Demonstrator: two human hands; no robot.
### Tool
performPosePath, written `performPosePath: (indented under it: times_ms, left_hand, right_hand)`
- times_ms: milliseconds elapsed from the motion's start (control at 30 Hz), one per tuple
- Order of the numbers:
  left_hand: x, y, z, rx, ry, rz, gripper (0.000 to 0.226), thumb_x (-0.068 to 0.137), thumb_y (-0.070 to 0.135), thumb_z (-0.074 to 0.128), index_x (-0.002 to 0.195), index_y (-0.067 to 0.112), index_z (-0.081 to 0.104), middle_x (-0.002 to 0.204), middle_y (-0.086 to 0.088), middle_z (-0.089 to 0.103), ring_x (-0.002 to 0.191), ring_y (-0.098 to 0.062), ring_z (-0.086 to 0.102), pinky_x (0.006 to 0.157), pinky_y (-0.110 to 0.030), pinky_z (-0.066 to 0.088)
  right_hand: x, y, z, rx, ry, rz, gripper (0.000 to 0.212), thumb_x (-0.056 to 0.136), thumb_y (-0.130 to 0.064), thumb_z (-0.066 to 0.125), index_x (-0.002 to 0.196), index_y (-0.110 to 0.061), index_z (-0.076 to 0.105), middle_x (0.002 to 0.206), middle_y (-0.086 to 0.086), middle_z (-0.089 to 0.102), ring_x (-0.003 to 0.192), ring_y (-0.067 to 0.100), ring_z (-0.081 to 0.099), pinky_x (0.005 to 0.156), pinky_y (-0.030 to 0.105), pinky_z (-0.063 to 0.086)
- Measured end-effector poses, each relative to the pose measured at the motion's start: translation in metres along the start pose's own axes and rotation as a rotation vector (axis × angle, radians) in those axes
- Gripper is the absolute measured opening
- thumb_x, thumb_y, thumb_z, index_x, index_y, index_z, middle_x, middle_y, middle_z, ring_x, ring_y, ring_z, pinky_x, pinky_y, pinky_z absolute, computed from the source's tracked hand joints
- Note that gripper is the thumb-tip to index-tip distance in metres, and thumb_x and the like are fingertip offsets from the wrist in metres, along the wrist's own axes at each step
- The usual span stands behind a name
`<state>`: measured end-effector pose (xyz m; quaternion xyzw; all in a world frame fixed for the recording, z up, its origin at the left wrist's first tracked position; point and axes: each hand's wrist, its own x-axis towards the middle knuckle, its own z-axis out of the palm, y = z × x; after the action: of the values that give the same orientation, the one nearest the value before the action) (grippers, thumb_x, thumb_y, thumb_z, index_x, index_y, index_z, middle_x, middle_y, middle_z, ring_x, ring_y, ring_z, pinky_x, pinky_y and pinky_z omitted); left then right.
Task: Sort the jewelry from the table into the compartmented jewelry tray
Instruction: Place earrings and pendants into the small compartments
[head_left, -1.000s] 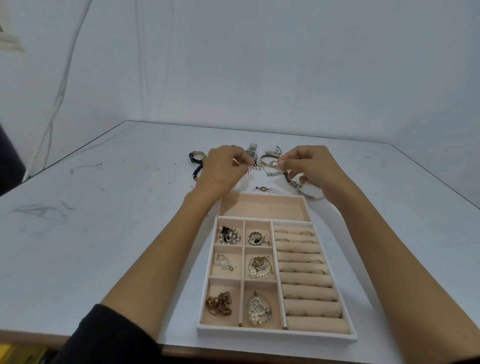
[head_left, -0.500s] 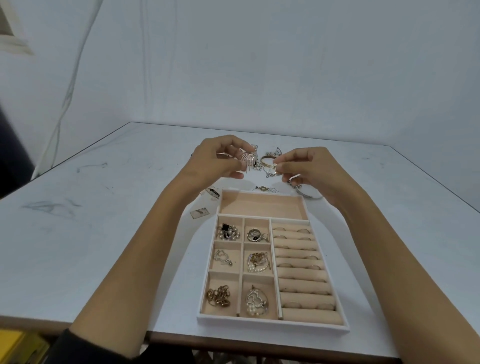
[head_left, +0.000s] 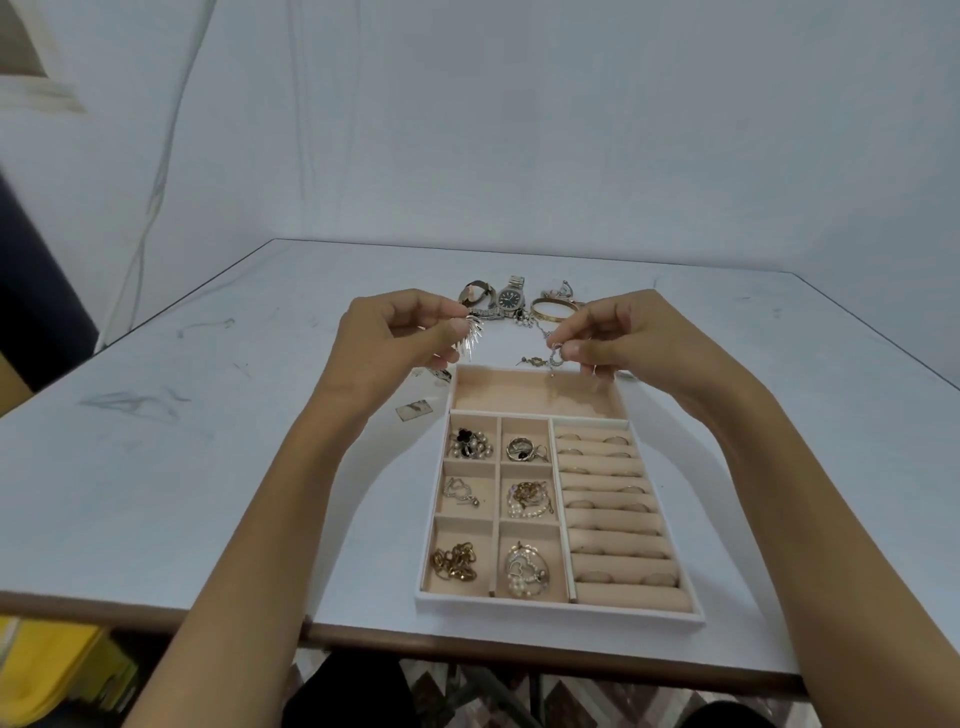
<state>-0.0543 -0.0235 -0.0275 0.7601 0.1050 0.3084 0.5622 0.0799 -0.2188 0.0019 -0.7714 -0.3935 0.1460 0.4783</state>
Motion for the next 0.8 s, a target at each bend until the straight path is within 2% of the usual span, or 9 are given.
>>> performPosePath:
  times_ms: [167, 267, 333, 433, 500, 600, 733, 800]
  left_hand:
    - [-0.005, -0.003, 0.003, 0.056, 0.045, 0.022, 0.011, 0.083, 0.015, 0.073, 0.094, 0.013, 0.073, 0.078, 0.000, 0.071, 0.063, -0.013, 0.067, 0.064, -0.019, 0.052]
    - [-0.005, -0.006, 0.004, 0.123, 0.075, 0.051, 0.010, 0.084, 0.020, 0.073, 0.092, 0.016, 0.074, 0.078, 0.002, 0.071, 0.062, -0.012, 0.066, 0.064, -0.019, 0.049]
    - [-0.005, -0.009, 0.003, 0.153, 0.097, 0.069, 0.009, 0.084, 0.022, 0.073, 0.091, 0.018, 0.074, 0.080, 0.000, 0.072, 0.061, -0.011, 0.066, 0.065, -0.022, 0.050]
    - [-0.004, -0.011, 0.003, 0.194, 0.126, 0.108, 0.007, 0.083, 0.025, 0.073, 0.089, 0.022, 0.074, 0.079, 0.002, 0.072, 0.059, -0.009, 0.065, 0.067, -0.027, 0.050]
    - [-0.003, -0.012, 0.002, 0.218, 0.147, 0.132, 0.003, 0.083, 0.028, 0.073, 0.085, 0.029, 0.073, 0.076, 0.005, 0.072, 0.059, -0.009, 0.065, 0.069, -0.033, 0.052]
    - [-0.002, -0.014, 0.002, 0.255, 0.181, 0.151, 0.002, 0.081, 0.034, 0.071, 0.081, 0.035, 0.072, 0.081, 0.006, 0.073, 0.059, -0.011, 0.066, 0.075, -0.042, 0.056]
    - [0.000, -0.017, 0.002, 0.279, 0.224, 0.161, 0.006, 0.077, 0.041, 0.071, 0.081, 0.037, 0.073, 0.088, 0.012, 0.074, 0.068, -0.014, 0.067, 0.077, -0.047, 0.055]
    - [0.001, -0.019, 0.001, 0.283, 0.238, 0.170, 0.006, 0.077, 0.040, 0.072, 0.082, 0.037, 0.074, 0.092, 0.014, 0.072, 0.073, -0.012, 0.067, 0.078, -0.047, 0.055]
  right_hand:
    - [-0.011, 0.000, 0.013, 0.004, -0.070, -0.009, 0.005, 0.085, -0.011, 0.071, 0.089, -0.008, 0.072, 0.072, 0.003, 0.067, 0.058, 0.009, 0.053, 0.049, 0.016, 0.040]
    - [-0.017, -0.003, 0.021, -0.023, -0.129, -0.023, 0.007, 0.084, -0.010, 0.071, 0.090, -0.006, 0.072, 0.072, 0.001, 0.069, 0.056, 0.007, 0.053, 0.051, 0.014, 0.042]
    - [-0.020, -0.006, 0.026, -0.021, -0.162, -0.039, 0.008, 0.083, -0.009, 0.072, 0.090, -0.006, 0.073, 0.074, 0.004, 0.071, 0.057, 0.007, 0.055, 0.055, 0.015, 0.044]
    - [-0.023, -0.012, 0.033, 0.016, -0.229, -0.076, 0.010, 0.080, -0.010, 0.075, 0.090, -0.007, 0.073, 0.079, 0.011, 0.073, 0.065, 0.016, 0.059, 0.056, 0.017, 0.046]
    - [-0.025, -0.016, 0.039, 0.036, -0.294, -0.109, 0.011, 0.079, -0.008, 0.075, 0.090, -0.005, 0.073, 0.079, 0.013, 0.073, 0.064, 0.013, 0.064, 0.059, 0.017, 0.049]
    - [-0.027, -0.020, 0.053, -0.058, -0.373, -0.155, 0.010, 0.079, -0.006, 0.075, 0.089, -0.003, 0.073, 0.072, 0.001, 0.072, 0.061, 0.000, 0.062, 0.060, 0.008, 0.044]
    - [-0.029, -0.021, 0.067, -0.219, -0.465, -0.204, 0.005, 0.082, -0.007, 0.073, 0.086, -0.006, 0.074, 0.077, 0.001, 0.071, 0.063, 0.007, 0.061, 0.063, 0.023, 0.051]
    - [-0.029, -0.021, 0.070, -0.238, -0.476, -0.220, 0.004, 0.082, -0.005, 0.072, 0.086, -0.005, 0.074, 0.079, 0.000, 0.068, 0.064, -0.002, 0.057, 0.060, 0.014, 0.046]
